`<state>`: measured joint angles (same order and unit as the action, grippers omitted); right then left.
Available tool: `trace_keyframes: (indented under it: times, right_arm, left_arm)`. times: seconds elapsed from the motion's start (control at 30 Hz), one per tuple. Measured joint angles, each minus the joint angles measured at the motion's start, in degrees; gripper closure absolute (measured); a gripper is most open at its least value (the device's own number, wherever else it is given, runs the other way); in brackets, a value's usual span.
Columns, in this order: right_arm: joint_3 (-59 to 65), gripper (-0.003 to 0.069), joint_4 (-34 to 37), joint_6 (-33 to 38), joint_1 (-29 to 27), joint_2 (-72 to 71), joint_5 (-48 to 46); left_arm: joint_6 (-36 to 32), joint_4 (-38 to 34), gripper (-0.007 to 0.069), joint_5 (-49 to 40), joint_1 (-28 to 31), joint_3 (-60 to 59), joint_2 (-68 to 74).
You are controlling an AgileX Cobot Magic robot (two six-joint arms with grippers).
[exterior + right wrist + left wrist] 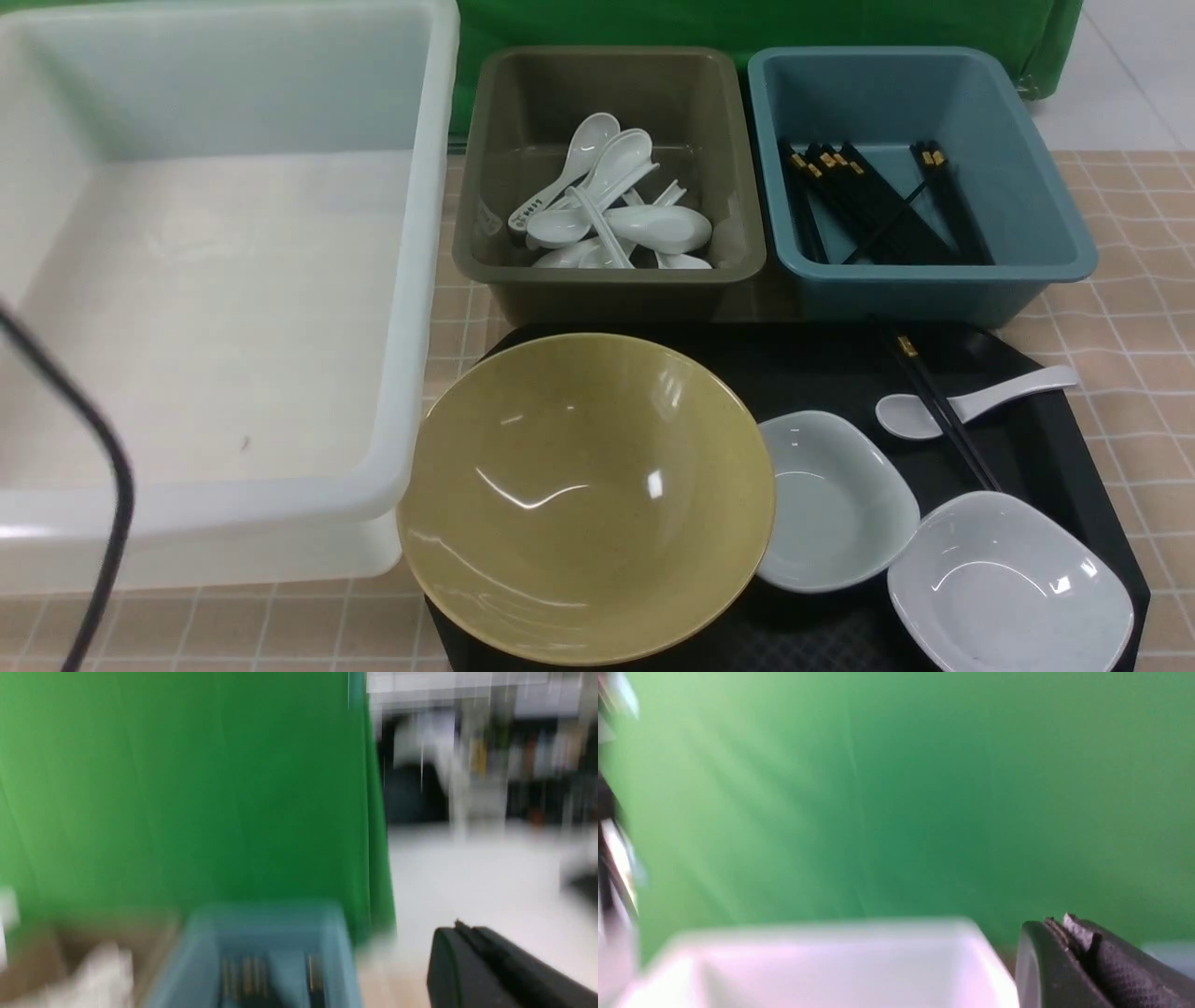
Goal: On brown table put chopsticks spoon bowls plates into blue grey white boxes.
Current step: 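Grasp the large bowl on the tray by its rim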
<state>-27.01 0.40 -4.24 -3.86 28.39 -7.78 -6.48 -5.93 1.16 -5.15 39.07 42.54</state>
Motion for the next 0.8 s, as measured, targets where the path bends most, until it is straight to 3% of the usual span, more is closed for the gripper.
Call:
trace_keyframes:
  times: [0.03,0.07,0.17,0.3,0.53,0.8]
  right_arm:
    - [-0.2,0.0621,0.0,0.1,0.0,0.4,-1.0]
    - [-1.0,0.0621,0.0,2.0,0.0,3.9,-9.4]
    - [-0.7,0.0622,2.1,7.9,0.1,9.4,-20.4]
    - [0.5,0.0622,6.9,14.8,2.5,14.4,-22.9]
    - [0.7,0.0622,11.1,21.1,9.4,16.2,-18.5]
    - [0.7,0.0622,12.4,21.2,12.7,16.2,-18.3]
  left_arm:
    - [0.4,0.0,0.0631,-1.2,0.0,0.6,0.6]
    - [3.1,0.8,0.0631,-12.0,-2.2,5.7,5.4]
    - [5.0,0.9,0.0631,-29.8,-7.6,14.2,13.6]
    - [3.5,-1.1,0.0631,-43.1,-16.3,21.2,24.1]
    - [1.6,-4.6,0.0631,-45.7,-31.5,27.2,39.6]
    - [1.4,-4.0,0.0631,-45.5,-35.9,27.5,54.3]
